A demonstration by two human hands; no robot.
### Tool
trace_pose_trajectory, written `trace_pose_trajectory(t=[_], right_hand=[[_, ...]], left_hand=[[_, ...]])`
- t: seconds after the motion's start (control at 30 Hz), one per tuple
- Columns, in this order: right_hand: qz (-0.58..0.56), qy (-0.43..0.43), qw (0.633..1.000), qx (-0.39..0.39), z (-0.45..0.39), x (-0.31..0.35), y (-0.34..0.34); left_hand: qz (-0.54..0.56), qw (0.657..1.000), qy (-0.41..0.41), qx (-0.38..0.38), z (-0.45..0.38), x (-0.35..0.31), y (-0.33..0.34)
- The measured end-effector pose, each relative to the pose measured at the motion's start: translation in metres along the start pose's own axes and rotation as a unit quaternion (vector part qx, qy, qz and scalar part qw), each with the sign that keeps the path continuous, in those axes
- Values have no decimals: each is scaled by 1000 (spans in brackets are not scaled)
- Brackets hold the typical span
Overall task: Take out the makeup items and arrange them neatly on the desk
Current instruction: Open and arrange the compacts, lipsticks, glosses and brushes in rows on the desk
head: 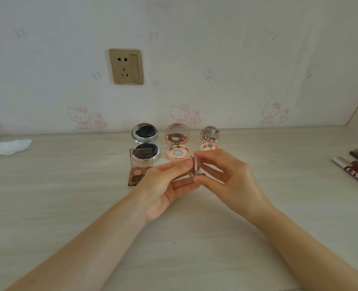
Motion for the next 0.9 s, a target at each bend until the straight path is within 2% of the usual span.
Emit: trace_pose_trajectory(t=[0.23, 0.4, 0.6, 0.7, 0.9], right_hand=[[-134, 12, 991, -27, -4, 5, -3], [-96, 40, 993, -58, -3, 2, -5], [-74, 99, 986, -110, -9, -13, -7], [-61, 98, 986, -118, -9, -14, -9], [-42, 78, 988, -126, -7, -8, -8]], left_hand=[[99, 994, 0, 52, -2, -2, -2], [111, 993, 17, 39, -3, 0, -3], [38, 998, 49, -11, -3, 3, -2], [9, 1000, 20, -17, -1, 5, 1], [47, 996, -69, 27, 4, 8, 4]])
Point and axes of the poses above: each hand's wrist, its own z-axis away from the middle knuckle, its own y-axis out of the palm, x = y × z, the point moved 1 cm from there along -z, towards the middle knuckle, and after that the axes turned 5 degrees about y, right-handed, at the moved point
